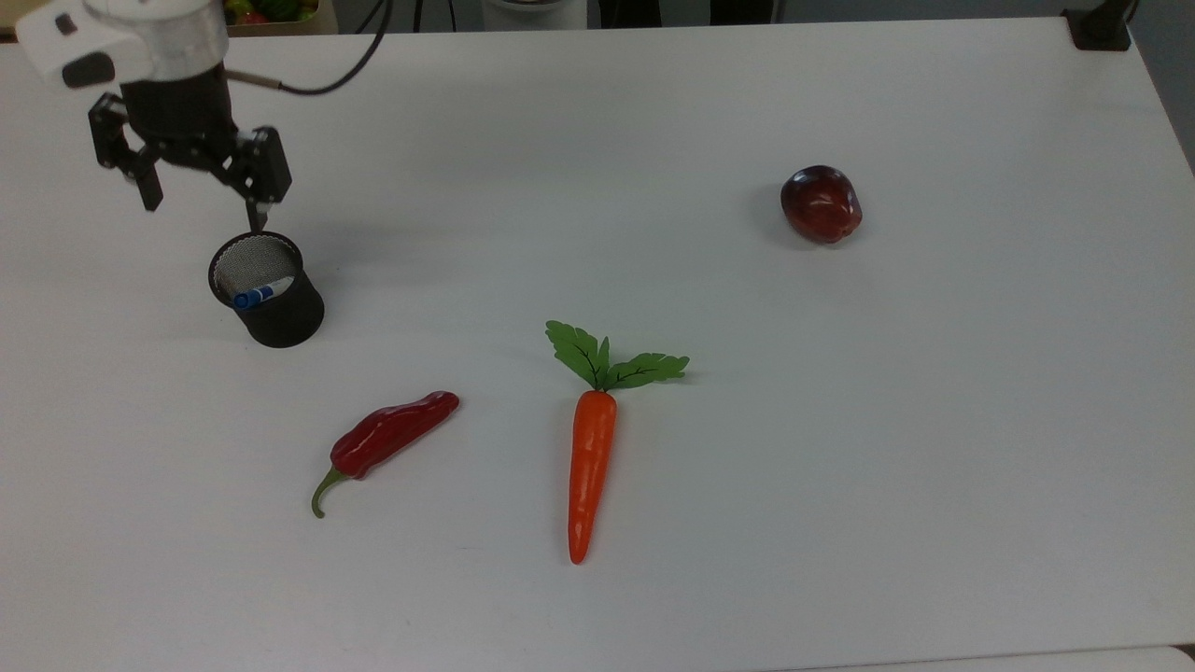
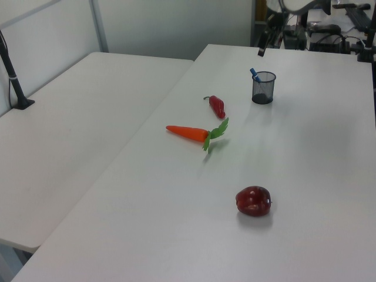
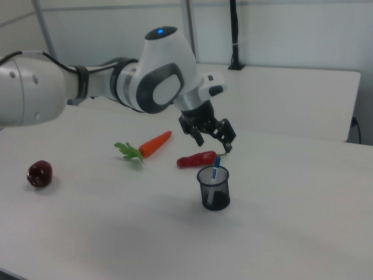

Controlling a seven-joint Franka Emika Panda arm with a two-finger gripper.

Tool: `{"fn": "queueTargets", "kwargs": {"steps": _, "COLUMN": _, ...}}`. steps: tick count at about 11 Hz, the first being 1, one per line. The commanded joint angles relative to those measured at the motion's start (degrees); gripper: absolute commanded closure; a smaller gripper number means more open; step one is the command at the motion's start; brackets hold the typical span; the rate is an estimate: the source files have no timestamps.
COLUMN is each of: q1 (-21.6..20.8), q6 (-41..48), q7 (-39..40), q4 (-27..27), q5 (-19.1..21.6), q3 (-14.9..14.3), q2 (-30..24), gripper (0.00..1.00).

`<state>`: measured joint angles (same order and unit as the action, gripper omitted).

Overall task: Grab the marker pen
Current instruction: 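Move the gripper over the black mesh cup and lower onto the marker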

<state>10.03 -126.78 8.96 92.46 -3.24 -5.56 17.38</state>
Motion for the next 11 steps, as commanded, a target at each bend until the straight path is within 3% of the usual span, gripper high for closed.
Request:
{"fn": "queueTargets", "kwargs": {"steps": 1, "q1": 0.34, "q6": -4.09, "q7": 1.15, "q4": -0.7, "q5": 0.77, "q3": 0.29, "q2": 3.53, "gripper": 0.0}}
{"fn": "queueTargets", "kwargs": {"steps": 4, "q1": -0.18, "q6": -6.02, "q7": 0.8, "q4": -0.53, "q5": 0.69, "q3": 0.55, "q2": 5.55, "gripper": 0.04}}
{"fn": "queueTargets", "kwargs": {"steps": 6, "q1": -0.36, "q6": -6.11, "q7": 0.97, "q4": -0.62, "q5": 0.69, "q3": 0.73, "q2": 6.34, "gripper": 0.11}}
{"fn": "queueTargets", "kwargs": {"steps": 11, "q1": -0.19, "q6": -9.81, "q7": 1.06, "q4": -0.53, "q5": 0.69, "q3": 1.61, "q2": 7.75, "gripper": 0.5}}
